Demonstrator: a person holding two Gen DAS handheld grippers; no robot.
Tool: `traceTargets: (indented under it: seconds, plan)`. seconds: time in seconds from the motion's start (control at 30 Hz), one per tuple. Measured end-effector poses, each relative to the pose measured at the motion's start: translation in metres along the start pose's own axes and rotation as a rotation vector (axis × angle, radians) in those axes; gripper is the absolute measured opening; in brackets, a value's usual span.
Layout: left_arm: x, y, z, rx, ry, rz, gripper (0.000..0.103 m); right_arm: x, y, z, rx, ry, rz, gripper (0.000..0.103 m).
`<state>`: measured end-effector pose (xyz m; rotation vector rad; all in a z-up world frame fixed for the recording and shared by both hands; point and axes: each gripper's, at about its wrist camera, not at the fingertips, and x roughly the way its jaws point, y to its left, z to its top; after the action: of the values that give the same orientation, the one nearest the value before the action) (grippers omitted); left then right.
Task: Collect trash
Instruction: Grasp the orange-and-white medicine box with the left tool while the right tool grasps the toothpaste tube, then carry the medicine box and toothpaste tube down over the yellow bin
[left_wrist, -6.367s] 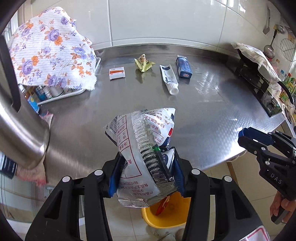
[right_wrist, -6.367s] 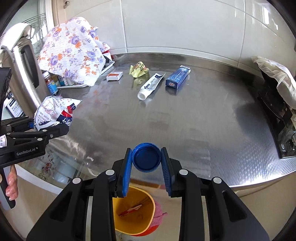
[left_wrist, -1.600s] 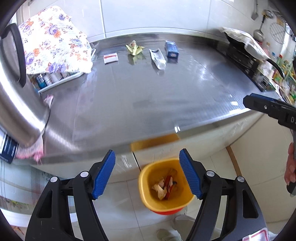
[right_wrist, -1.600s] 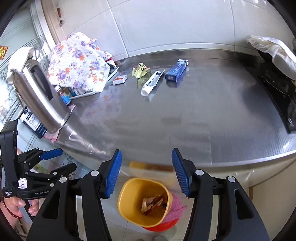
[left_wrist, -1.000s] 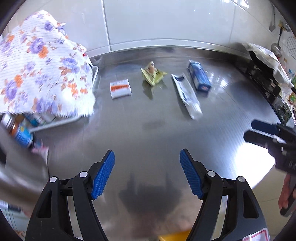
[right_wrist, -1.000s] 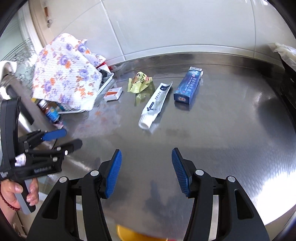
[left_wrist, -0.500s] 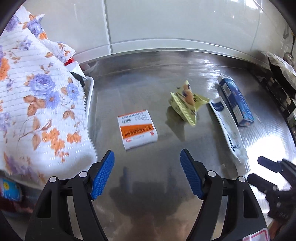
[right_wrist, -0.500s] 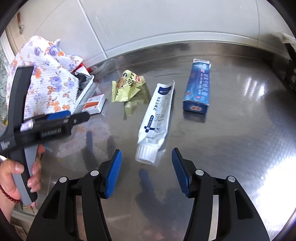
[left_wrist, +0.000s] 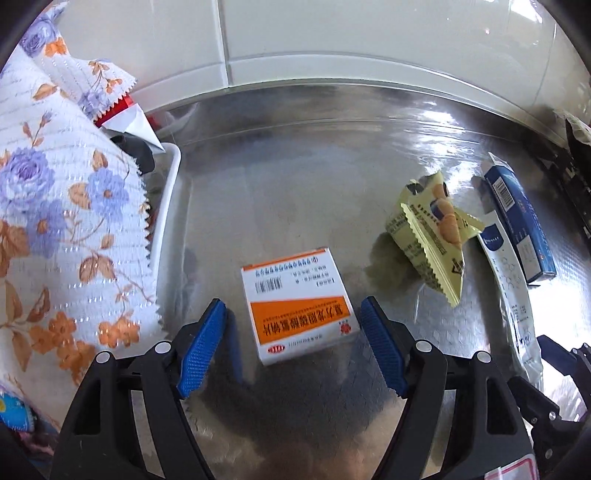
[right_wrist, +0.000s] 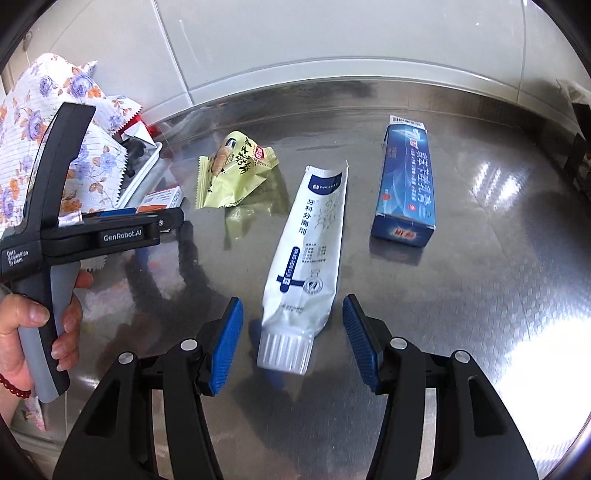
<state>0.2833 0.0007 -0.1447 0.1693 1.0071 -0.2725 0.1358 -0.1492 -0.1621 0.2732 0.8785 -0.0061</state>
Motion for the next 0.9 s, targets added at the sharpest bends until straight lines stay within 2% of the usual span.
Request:
traceTargets:
  seconds: [0.1, 0.17, 0.27, 0.3, 0.33, 0.63, 0.9]
  plan:
    - [0.003, -0.002, 0.004, -0.007, -0.009, 0.015, 0.074, 0.002, 0.002, 0.001, -0.008, -0.009, -0.021, 0.057]
    - [0.004, -0.004, 0.006, -0.007, -0.017, 0.015, 0.069, 0.003, 0.006, 0.000, -0.025, -0.013, -0.041, 0.057]
    - [0.004, -0.007, 0.008, -0.006, -0.027, 0.011, 0.055, 0.004, 0.013, -0.002, -0.066, -0.019, -0.088, 0.053]
    - [0.004, -0.008, 0.008, -0.005, -0.027, 0.012, 0.054, 0.004, 0.013, -0.003, -0.069, -0.022, -0.099, 0.044]
    - [0.004, -0.008, 0.008, -0.008, -0.029, 0.011, 0.053, 0.002, 0.011, -0.004, -0.065, -0.027, -0.099, 0.039]
    - [-0.007, -0.005, -0.004, -0.036, -0.032, -0.005, 0.051, -0.009, 0.002, -0.010, -0.036, -0.033, -0.064, 0.038]
    - [-0.030, -0.006, -0.018, -0.068, -0.049, -0.004, 0.051, -0.031, 0.005, -0.016, -0.073, -0.050, -0.032, 0.037]
